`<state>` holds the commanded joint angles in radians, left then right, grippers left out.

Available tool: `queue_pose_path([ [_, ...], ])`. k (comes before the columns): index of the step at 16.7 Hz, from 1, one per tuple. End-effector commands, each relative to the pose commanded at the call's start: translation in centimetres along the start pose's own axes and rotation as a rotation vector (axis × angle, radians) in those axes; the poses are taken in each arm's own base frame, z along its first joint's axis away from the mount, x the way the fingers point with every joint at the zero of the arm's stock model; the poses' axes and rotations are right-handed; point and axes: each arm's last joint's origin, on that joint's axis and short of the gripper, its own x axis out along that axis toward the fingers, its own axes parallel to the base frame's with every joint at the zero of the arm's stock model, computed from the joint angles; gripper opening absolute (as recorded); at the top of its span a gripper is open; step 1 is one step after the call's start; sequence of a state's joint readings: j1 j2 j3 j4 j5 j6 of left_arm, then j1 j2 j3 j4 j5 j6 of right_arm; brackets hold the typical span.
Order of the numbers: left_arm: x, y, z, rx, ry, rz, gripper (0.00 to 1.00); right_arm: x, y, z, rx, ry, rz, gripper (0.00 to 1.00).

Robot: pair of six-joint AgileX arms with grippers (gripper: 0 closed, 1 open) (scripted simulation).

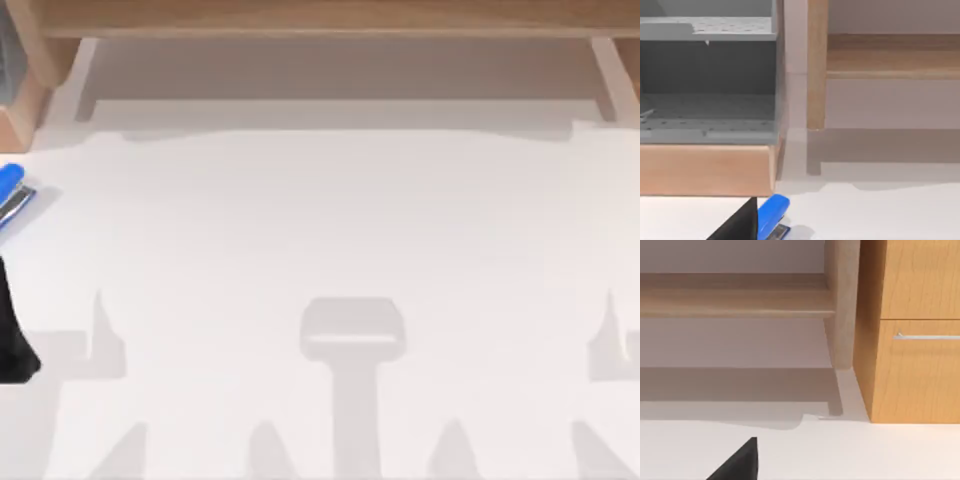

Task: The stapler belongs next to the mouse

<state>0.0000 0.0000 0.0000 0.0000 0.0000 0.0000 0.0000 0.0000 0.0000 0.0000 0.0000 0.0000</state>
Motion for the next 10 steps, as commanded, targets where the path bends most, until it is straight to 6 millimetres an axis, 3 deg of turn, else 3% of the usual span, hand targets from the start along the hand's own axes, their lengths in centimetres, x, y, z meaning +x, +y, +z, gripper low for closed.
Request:
queue_pose_path([
  [5,0.1,0.0,0.7,0.013,0.037,0.0,1.0,0.0,0.0,0.0,0.0,0.0,0.0,1.0],
  [10,1.4,0.2,3.8,0.084,0.237,0.008,1.0,0.0,0.0,0.0,0.0,0.0,0.0,1.0],
])
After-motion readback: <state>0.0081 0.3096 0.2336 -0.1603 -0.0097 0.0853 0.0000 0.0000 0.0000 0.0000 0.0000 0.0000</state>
